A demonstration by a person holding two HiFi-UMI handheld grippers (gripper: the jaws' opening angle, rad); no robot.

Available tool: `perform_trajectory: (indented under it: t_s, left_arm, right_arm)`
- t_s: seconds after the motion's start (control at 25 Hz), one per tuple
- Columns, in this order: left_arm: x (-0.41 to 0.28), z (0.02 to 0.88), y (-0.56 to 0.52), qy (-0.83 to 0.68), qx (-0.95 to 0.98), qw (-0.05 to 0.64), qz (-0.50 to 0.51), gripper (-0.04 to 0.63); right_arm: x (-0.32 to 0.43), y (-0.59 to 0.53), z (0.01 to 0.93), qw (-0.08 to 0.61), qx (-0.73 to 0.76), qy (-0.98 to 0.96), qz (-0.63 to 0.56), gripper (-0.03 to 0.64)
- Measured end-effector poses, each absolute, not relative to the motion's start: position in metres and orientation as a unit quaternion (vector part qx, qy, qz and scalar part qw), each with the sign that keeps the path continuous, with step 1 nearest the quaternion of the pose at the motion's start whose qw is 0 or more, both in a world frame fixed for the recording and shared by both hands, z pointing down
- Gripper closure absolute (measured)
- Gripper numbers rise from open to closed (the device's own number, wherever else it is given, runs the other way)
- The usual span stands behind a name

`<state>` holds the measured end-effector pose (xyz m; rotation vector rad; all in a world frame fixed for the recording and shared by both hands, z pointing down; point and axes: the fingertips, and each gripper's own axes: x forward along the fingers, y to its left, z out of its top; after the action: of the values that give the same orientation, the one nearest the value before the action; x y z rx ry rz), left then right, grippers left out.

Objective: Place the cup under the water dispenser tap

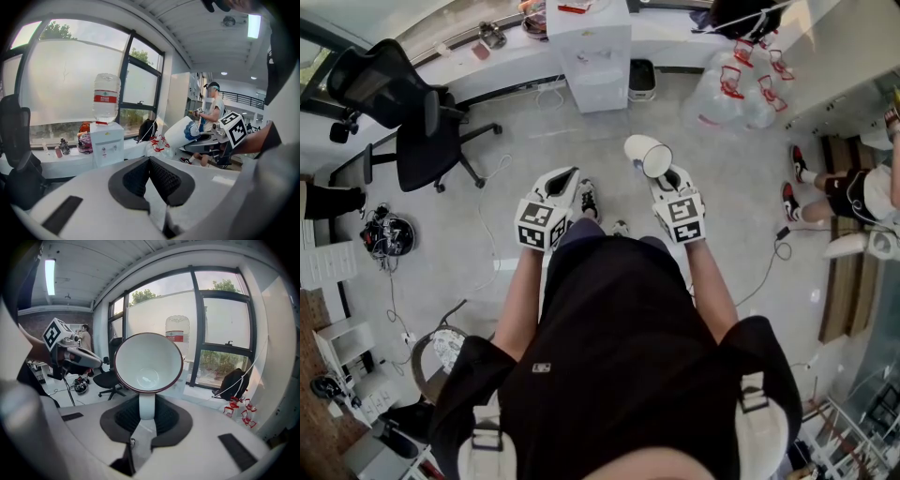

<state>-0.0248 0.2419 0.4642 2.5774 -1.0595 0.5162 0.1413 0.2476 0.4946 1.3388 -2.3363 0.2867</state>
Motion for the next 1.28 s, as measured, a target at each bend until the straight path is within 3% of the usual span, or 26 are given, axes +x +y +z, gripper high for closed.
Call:
perform_trajectory:
  t_s: [1.28]
  left_arm:
    - [-0.011,0.477,0.189,-0.348,0.903,0.175,0.178,0.595]
  right_arm:
    - [0.148,0.219,0.509,0.245,0.488,-0.829,0.118,0.577]
